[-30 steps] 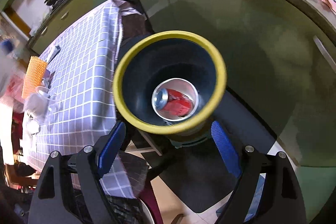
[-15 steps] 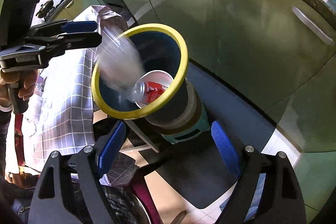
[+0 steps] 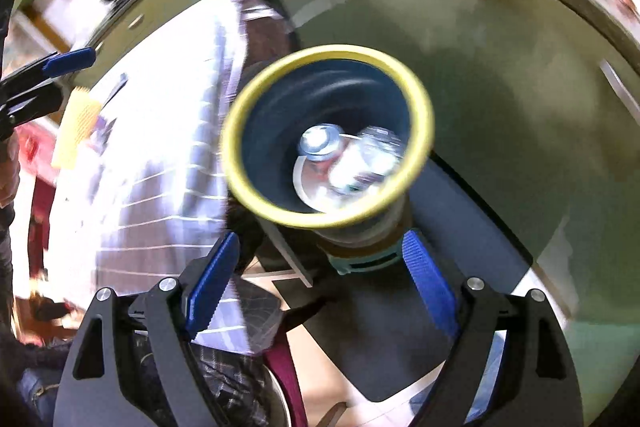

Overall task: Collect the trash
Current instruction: 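Grasp the clear plastic cup lying on the table with the right gripper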

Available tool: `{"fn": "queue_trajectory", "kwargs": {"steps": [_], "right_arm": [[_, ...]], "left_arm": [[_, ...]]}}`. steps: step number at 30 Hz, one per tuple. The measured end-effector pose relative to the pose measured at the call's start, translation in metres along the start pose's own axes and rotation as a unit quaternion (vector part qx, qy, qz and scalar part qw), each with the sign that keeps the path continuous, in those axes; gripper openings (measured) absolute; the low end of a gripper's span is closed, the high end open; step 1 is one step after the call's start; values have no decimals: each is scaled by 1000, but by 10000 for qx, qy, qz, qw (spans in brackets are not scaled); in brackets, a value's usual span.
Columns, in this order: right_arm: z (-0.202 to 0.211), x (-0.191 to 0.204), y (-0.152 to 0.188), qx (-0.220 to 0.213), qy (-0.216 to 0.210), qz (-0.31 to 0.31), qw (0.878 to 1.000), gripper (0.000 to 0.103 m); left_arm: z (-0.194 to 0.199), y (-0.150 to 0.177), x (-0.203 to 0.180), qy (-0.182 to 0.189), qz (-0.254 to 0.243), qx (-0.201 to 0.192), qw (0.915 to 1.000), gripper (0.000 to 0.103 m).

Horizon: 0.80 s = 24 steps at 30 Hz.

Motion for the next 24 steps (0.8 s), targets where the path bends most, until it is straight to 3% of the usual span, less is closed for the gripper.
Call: {"fn": "queue_trajectory", "kwargs": {"steps": [3, 6, 8, 13, 16, 24], "right_arm": [[-6, 51, -8, 28, -293, 689, 9972, 84], [-17, 117, -10, 10, -766, 1622, 9838, 92], [-26, 163, -7, -40, -1071, 2244, 9686, 93], [-48, 264, 7, -282, -1641, 3614, 9174, 98], [-64, 299, 10, -338, -1725, 3991, 8999, 98], [-104, 325, -1, -308, -1523, 4161, 8960, 98]], "left_arm": [[43, 20, 21, -272, 191, -186, 9993, 78], [89, 44, 47, -610, 447, -377, 9964, 80], [118, 64, 61, -872, 677, -488, 9927, 81], [168, 114, 87, -1354, 1176, -604, 9819, 81], [187, 137, 94, -1487, 1370, -627, 9773, 81], [207, 176, 98, -1555, 1574, -622, 9732, 81]]}}
Point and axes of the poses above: each gripper's, at about its wrist camera, not at the fingertips, and z roughly against the way its jaws point, x to its left, y to its underside, the point moved 6 cm from there along -z, roughly the way its jaws point, and after that the axes turned 12 degrees about -x, right-handed, at the moved point
